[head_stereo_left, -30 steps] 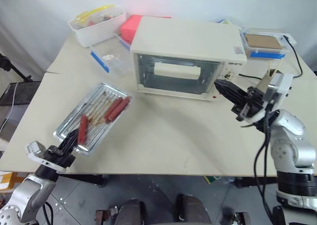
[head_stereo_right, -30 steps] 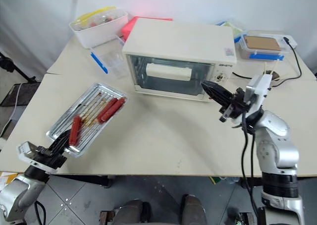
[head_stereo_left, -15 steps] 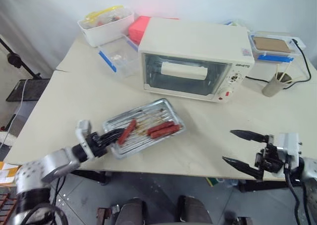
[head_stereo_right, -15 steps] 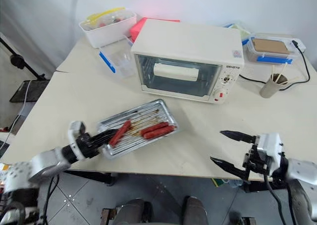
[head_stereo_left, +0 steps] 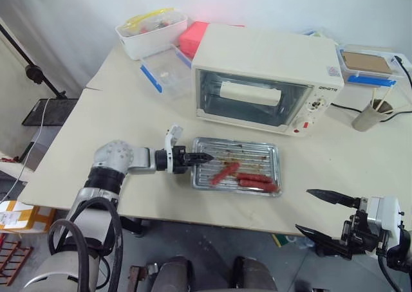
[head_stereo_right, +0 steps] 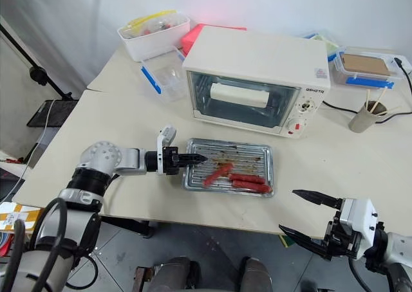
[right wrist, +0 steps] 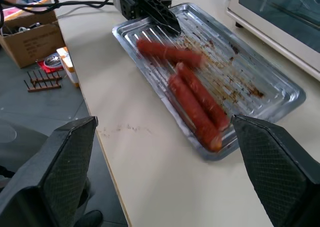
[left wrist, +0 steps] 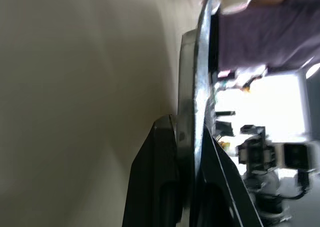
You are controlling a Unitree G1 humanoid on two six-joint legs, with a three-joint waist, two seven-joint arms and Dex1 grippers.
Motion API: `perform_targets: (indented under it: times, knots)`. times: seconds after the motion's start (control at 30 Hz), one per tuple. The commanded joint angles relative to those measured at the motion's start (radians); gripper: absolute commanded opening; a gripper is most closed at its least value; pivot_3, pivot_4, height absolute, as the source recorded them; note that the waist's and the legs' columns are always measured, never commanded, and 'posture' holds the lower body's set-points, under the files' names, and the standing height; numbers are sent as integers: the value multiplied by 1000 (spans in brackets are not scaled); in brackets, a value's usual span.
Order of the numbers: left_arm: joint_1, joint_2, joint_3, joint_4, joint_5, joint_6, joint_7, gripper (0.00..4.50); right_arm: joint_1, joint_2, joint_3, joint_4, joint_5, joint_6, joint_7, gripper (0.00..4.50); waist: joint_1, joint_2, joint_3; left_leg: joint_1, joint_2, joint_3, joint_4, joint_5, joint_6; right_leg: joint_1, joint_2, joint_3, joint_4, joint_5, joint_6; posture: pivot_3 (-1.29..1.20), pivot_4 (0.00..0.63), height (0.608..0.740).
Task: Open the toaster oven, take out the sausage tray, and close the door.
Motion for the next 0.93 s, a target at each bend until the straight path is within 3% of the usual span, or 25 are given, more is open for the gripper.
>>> perform_targets:
  times: [0.03, 0.13, 0.3, 0.47, 0.6, 0.73, 0.83, 0.93]
  knots:
    - [-10, -33, -57, 66, 118, 18, -84, 297, 14, 11, -36, -44, 12, -14, -21, 4488, -1, 0, 0, 0, 0, 0, 0, 0, 0, 0, 0, 0, 0, 0, 0, 0, 150, 740]
    - [-20, -35, -37, 61, 172, 22, -121, 1101, 22, 18, -30, -57, 7, -15, -36, 4500, -2, 0, 0, 0, 0, 0, 0, 0, 0, 0, 0, 0, 0, 0, 0, 0, 150, 740]
    - [72, 67, -6, -110, 215, 22, -180, 2614, 15, 17, -11, -57, -6, -11, -50, 4500, -22, -1, 1, -2, 2, 0, 0, 0, 0, -2, 1, 0, 0, 0, 0, 0, 150, 740]
    - [312, 274, -2, -455, 321, -391, -449, 3965, -9, 3, 0, -36, -9, -5, -43, 4500, -70, -1, 1, 1, 5, -5, -2, 0, -1, -3, 3, 2, 2, -1, -2, 0, 150, 740]
    - [514, 363, 115, -574, 415, -798, -589, 3965, -45, -13, 13, -4, -9, -2, -25, 4500, -73, -1, 1, 2, 7, -4, -2, 0, -4, -4, 4, 3, 3, -2, -4, 0, 150, 740]
    - [617, 343, 238, -553, 522, -1221, -599, 3965, -104, -28, 36, 35, -12, 4, 1, 4500, -50, -1, 2, -1, 7, -6, -1, -1, -2, -6, -1, 2, 0, -2, -4, 0, 150, 740]
    - [663, 352, 278, -539, 577, -1387, -608, 3965, -133, -37, 49, 52, -10, 9, 17, 4500, -42, -1, 2, -1, 7, -6, -1, -3, 0, -5, -2, 2, -1, -1, -2, 0, 150, 740]
    - [711, 361, 316, -551, 558, -1406, -621, 3965, -163, -46, 68, 75, -15, 9, 38, 4500, -43, -1, 2, -2, 6, -4, -1, -4, 2, -5, -2, 1, 1, -1, -2, 0, 150, 740]
